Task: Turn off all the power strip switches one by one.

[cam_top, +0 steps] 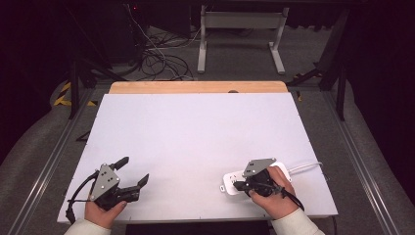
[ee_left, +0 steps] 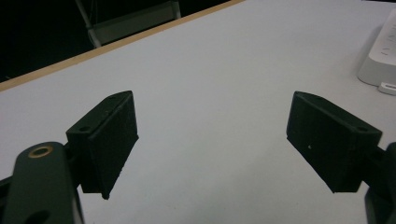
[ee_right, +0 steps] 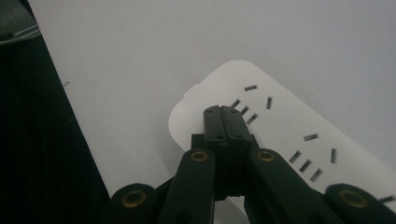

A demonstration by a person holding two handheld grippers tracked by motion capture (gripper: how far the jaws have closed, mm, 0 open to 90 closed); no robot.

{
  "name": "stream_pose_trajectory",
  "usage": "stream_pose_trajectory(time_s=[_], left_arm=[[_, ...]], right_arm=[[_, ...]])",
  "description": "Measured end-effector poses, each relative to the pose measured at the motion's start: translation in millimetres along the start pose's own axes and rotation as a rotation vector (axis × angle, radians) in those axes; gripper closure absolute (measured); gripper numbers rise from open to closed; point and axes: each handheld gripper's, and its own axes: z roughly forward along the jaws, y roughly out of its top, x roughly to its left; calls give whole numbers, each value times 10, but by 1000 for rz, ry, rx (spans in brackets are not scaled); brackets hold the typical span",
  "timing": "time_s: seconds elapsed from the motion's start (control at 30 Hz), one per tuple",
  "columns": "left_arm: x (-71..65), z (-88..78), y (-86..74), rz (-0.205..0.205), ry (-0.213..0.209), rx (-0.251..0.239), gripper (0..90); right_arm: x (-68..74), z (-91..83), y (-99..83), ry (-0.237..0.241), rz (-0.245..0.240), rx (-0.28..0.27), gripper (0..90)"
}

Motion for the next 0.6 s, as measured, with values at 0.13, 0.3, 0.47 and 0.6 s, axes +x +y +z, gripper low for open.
stream_pose_trajectory(time_s=[0.13, 0.3, 0.47, 0.6], left_arm=[[3, 1, 0, -1, 5, 2, 172], [25, -11, -2, -4, 18, -3, 172], [5, -8, 2, 4, 14, -1, 172], [4, -16, 5, -1, 11, -7, 172]], right_arm=[[17, -1, 22, -16, -7, 17, 900], [30, -73, -31, -17, -27, -116, 900], [6, -285, 20, -44, -23, -263, 900], [-40, -344, -21, -63, -11, -309, 882]])
